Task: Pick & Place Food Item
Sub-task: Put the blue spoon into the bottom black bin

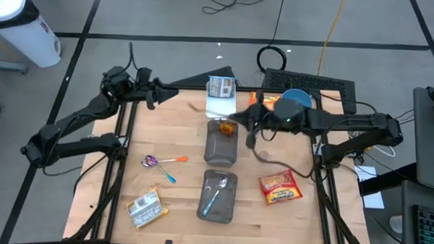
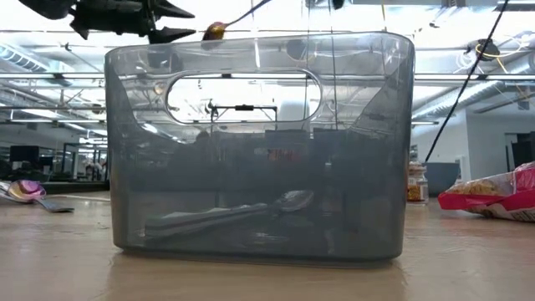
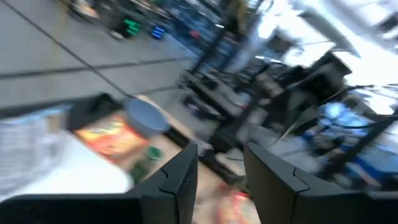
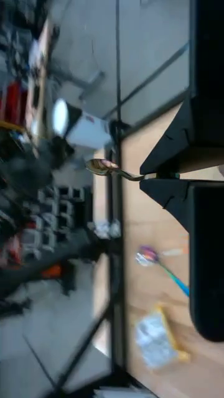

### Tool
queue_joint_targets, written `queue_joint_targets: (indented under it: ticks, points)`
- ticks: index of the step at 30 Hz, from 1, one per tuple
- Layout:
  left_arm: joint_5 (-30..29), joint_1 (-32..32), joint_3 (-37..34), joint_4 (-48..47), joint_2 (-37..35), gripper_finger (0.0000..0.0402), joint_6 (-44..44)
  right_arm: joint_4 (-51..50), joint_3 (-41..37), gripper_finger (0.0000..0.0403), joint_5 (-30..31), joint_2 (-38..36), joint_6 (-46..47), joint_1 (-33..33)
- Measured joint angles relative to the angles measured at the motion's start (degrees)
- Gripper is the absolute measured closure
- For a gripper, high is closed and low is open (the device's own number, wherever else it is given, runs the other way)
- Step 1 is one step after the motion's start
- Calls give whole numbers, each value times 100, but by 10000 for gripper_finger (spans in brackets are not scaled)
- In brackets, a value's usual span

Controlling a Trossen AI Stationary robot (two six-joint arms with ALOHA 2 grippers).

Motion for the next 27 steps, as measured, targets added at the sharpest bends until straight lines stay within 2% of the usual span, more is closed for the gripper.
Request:
queue_joint_targets:
  ticks: [3, 7, 10, 16, 21, 24, 27]
  points:
    - [-404, -12, 0, -391, -212, 266, 326, 184, 0, 403, 67, -169, 117, -147]
    - [-509, -133, 0, -654, -334, 266, 507, 409, -15, 403, 48, -260, 430, -372]
    - [-525, -301, 0, -762, -325, 266, 546, 1139, -245, 403, 26, -272, 761, -531]
    - [-733, -780, 0, -810, -247, 266, 539, 3315, -1298, 403, -298, -264, 1663, -773]
    - [-1141, -1167, -1, -717, -209, 266, 526, 5785, -2654, 403, -253, -263, 2600, -771]
    - [-1463, -1378, -2, -517, -196, 266, 464, 7258, -3431, 403, 34, -202, 3174, -716]
    - [-1755, -1593, 0, 4, 10, 266, 333, 8302, -4052, 403, 527, -95, 3441, -542]
